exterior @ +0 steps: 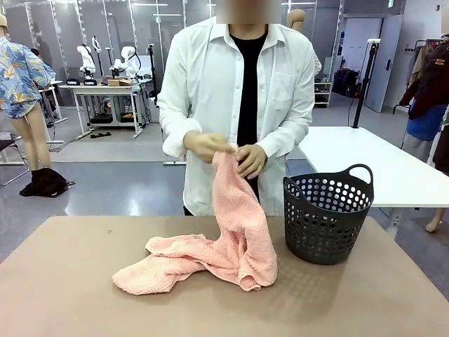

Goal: Fold the towel.
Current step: Grab the top end of the 100 cm Hotel Towel extended by the human.

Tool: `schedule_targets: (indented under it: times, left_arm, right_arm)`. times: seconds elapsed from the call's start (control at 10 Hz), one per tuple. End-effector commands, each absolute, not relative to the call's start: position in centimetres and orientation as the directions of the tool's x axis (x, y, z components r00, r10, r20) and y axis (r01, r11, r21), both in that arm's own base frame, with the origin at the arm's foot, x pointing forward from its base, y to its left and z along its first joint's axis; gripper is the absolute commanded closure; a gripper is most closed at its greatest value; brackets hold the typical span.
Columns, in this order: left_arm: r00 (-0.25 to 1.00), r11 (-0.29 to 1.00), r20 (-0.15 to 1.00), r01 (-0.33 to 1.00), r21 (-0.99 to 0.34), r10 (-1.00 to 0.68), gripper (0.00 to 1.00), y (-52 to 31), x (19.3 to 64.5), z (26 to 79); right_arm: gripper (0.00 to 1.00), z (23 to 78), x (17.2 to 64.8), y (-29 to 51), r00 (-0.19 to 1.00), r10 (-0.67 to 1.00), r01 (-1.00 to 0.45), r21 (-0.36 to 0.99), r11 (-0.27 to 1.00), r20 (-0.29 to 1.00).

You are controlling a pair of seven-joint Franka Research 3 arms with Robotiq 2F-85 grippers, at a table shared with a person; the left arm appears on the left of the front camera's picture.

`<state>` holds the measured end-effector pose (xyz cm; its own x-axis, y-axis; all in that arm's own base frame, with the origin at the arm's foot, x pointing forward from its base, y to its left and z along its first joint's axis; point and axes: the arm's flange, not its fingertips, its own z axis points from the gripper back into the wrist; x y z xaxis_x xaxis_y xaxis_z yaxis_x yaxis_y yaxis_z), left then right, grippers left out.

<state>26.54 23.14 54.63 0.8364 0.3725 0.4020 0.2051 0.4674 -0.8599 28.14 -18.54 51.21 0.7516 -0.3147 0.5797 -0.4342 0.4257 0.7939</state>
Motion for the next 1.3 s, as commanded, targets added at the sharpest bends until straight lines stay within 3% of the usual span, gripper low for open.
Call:
schedule_targets:
  times: [0.0, 1.2]
  left_arm:
    - [0.841, 0.462, 0.398, 0.207, -0.862, 0.366, 0.00, 23.12, 26.37, 54.70]
    - [0.841, 0.462, 0.398, 0.207, -0.862, 0.366, 0.00, 23.12, 26.37, 54.70]
  right_arm:
    - [0.00, 51.29, 28.27, -18.58, 0.743, -0.308, -0.449, 0.784, 0.429, 0.594]
    - [0.00, 51.29, 28.27, -18.58, 0.743, -0.308, -0.449, 0.784, 0.429, 0.594]
